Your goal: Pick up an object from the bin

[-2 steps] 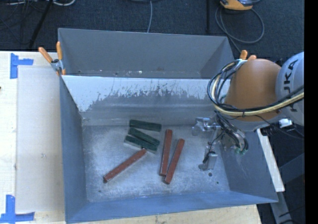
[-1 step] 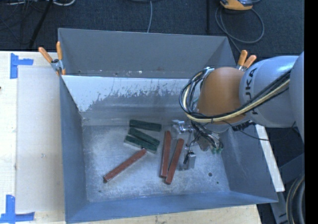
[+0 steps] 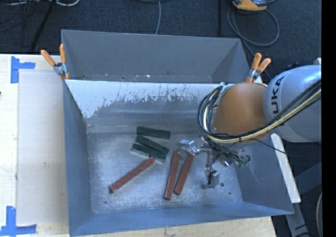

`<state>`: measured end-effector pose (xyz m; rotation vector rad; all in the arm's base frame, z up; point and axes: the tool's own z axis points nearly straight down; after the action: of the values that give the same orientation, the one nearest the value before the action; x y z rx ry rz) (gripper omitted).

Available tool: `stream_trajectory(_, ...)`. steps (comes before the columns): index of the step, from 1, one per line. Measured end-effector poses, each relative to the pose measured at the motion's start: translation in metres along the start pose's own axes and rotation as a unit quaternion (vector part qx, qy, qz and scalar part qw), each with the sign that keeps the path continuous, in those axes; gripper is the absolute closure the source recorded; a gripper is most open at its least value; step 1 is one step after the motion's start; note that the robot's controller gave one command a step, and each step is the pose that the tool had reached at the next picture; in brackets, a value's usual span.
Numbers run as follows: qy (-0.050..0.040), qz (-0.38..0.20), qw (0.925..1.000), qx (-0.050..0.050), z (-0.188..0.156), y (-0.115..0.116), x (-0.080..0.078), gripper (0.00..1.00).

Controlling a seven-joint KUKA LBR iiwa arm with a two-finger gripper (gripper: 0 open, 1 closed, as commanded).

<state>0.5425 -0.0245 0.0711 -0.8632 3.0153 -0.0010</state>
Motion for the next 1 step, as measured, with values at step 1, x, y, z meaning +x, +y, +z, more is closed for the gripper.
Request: stream_trajectory(1,0.0006,-0.044,0.9990,0.000,0.0012,-0.0328,-0.0176,0.00)
